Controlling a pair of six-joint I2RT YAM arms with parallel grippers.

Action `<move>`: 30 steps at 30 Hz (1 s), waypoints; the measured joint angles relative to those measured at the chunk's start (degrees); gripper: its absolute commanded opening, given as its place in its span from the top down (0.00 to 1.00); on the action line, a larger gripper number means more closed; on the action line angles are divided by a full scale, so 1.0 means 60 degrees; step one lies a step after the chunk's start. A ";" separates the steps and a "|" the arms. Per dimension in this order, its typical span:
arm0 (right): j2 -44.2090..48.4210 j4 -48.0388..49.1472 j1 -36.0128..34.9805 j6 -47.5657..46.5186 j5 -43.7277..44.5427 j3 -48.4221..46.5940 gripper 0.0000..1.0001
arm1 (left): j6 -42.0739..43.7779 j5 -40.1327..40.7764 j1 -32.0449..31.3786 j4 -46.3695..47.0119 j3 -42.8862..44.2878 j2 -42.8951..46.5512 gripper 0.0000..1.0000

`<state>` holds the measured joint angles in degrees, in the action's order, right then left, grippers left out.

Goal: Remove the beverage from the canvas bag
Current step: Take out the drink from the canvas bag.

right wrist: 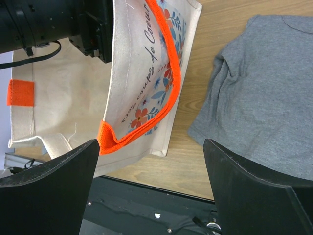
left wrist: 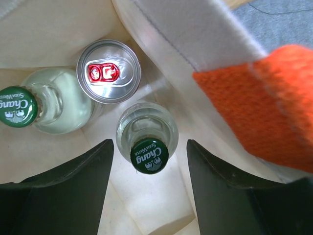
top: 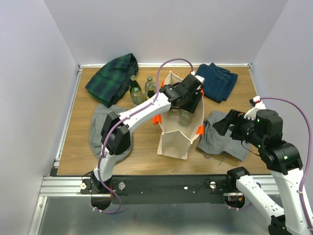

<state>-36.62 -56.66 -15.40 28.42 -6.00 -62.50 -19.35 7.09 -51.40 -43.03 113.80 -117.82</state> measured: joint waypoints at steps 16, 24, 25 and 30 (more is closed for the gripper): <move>0.0000 0.0000 0.0000 0.0000 0.0011 0.0000 0.04 | -0.0058 0.0004 0.0000 -0.0004 0.0033 -0.0146 0.39; 0.0000 0.0000 0.0000 -0.0004 0.0058 0.0000 0.04 | -0.0076 0.0000 0.0000 -0.0007 0.0124 -0.0262 0.42; 0.0000 0.0000 0.0000 -0.0004 0.0066 0.0000 0.04 | -0.0076 0.0000 0.0000 -0.0007 0.0124 -0.0266 0.43; 0.0000 0.0000 0.0000 -0.0004 0.0069 0.0000 0.04 | -0.0076 0.0000 0.0000 -0.0004 0.0124 -0.0270 0.46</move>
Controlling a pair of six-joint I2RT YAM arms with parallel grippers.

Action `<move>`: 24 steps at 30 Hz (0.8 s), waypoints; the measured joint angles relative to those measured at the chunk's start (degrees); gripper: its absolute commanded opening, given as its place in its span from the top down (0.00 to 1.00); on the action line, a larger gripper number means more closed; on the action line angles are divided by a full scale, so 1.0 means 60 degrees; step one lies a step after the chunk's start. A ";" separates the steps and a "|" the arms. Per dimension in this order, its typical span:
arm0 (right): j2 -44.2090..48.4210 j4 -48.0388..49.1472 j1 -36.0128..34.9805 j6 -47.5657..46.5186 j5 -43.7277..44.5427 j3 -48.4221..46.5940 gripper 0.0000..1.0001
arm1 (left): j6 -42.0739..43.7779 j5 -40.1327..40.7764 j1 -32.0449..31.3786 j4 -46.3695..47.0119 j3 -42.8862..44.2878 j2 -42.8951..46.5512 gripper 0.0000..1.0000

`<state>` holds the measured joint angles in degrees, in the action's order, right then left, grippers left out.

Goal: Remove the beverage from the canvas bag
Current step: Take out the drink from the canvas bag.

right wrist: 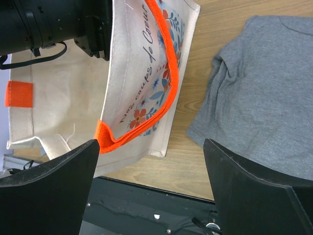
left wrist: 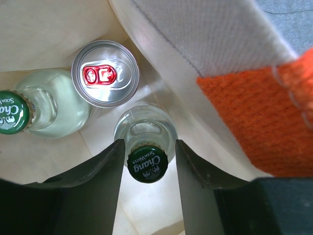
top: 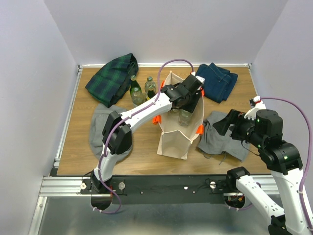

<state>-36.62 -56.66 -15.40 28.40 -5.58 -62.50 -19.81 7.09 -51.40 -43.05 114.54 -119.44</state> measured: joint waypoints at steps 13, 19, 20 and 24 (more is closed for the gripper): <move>0.0000 0.0000 0.0000 0.0000 0.0004 0.0000 0.04 | 0.0000 0.0000 0.0000 -0.0160 0.0033 0.0000 0.42; 0.0000 0.0000 0.0000 0.0000 0.0004 0.0000 0.04 | 0.0000 0.0000 0.0000 -0.0215 0.0062 -0.0022 0.48; 0.0000 0.0000 0.0000 -0.0004 0.0004 0.0000 0.04 | 0.0000 0.0004 0.0000 -0.0222 0.0069 -0.0029 0.50; 0.0000 0.0000 0.0000 -0.0004 0.0004 0.0000 0.04 | 0.0015 0.0000 0.0000 -0.0240 0.0087 -0.0033 0.50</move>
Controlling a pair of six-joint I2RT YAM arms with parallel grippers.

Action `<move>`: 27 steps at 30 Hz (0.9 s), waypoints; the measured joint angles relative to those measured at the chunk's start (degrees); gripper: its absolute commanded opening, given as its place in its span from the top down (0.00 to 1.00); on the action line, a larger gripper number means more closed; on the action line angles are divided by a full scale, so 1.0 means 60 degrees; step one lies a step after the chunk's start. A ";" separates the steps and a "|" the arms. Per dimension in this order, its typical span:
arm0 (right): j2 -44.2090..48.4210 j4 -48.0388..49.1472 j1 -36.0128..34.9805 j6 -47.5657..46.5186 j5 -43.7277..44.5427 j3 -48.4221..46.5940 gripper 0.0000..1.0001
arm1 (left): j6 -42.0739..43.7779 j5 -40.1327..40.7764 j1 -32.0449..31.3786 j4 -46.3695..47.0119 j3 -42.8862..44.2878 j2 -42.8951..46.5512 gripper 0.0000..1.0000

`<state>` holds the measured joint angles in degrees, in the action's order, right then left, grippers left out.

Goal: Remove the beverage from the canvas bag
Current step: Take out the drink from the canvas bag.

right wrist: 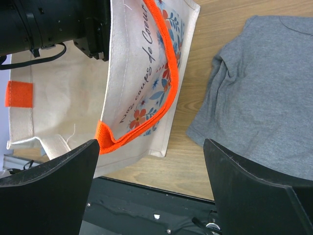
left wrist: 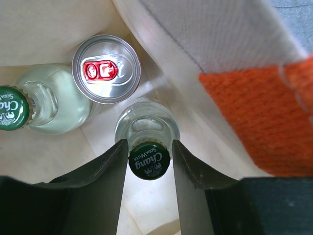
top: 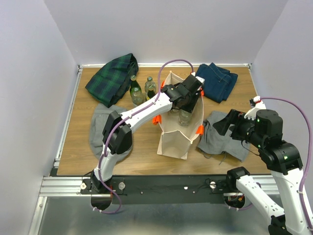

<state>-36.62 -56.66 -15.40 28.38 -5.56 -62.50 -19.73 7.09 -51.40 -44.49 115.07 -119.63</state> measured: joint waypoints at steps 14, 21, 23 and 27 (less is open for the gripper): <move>0.0000 0.0000 0.0000 0.0004 -0.0004 0.0000 0.04 | 0.0033 0.0011 0.0000 -0.0044 0.0127 -0.0015 0.57; 0.0000 0.0000 0.0000 0.0004 0.0000 0.0000 0.04 | 0.0029 0.0029 0.0000 -0.0047 0.0127 -0.0015 0.53; 0.0000 0.0000 0.0000 0.0004 0.0000 0.0000 0.04 | 0.0029 0.0029 0.0000 -0.0073 0.0146 -0.0022 0.53; 0.0004 0.0000 0.0000 0.0004 0.0000 0.0000 0.04 | 0.0029 0.0029 0.0000 -0.0131 0.0262 -0.0091 0.53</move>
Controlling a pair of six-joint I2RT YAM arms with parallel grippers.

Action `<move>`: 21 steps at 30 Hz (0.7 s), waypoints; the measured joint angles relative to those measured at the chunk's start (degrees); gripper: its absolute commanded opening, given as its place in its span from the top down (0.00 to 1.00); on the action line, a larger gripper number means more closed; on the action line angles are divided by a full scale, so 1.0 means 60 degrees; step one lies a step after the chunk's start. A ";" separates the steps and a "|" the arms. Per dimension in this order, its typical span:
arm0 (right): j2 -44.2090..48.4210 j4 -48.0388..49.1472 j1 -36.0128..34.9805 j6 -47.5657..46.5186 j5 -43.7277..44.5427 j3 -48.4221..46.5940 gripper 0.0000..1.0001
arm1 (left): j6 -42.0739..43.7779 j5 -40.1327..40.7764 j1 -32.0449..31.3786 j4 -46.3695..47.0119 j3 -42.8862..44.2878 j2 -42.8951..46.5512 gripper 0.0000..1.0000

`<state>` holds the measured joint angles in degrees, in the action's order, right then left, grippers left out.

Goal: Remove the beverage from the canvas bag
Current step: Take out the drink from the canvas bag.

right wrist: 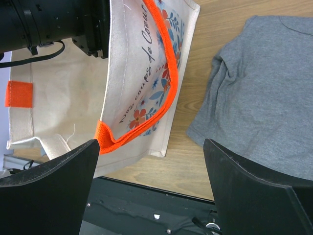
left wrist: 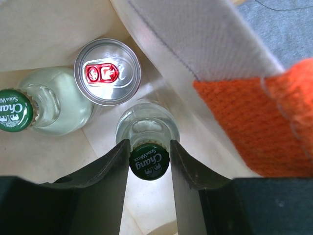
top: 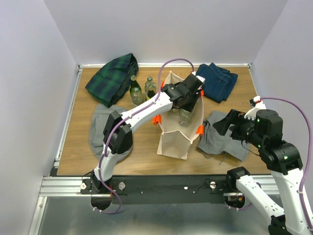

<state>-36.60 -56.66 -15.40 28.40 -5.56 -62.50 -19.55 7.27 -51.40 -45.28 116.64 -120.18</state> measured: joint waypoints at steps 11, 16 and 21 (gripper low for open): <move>0.0040 -0.0004 0.0000 0.0000 0.0000 0.0000 0.04 | 0.0004 0.0007 0.0000 -0.0055 0.0007 -0.0015 0.54; 0.0040 -0.0004 0.0000 -0.0004 0.0004 0.0000 0.04 | 0.0015 0.0022 0.0000 -0.0058 0.0022 -0.0044 0.56; 0.0058 -0.0004 0.0000 -0.0007 0.0040 0.0000 0.04 | 0.0033 0.0047 0.0000 -0.0055 0.0044 -0.0062 0.63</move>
<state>-36.25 -56.69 -15.40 28.36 -5.32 -62.50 -19.35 7.55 -51.40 -45.60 116.90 -120.55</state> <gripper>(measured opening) 0.959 0.432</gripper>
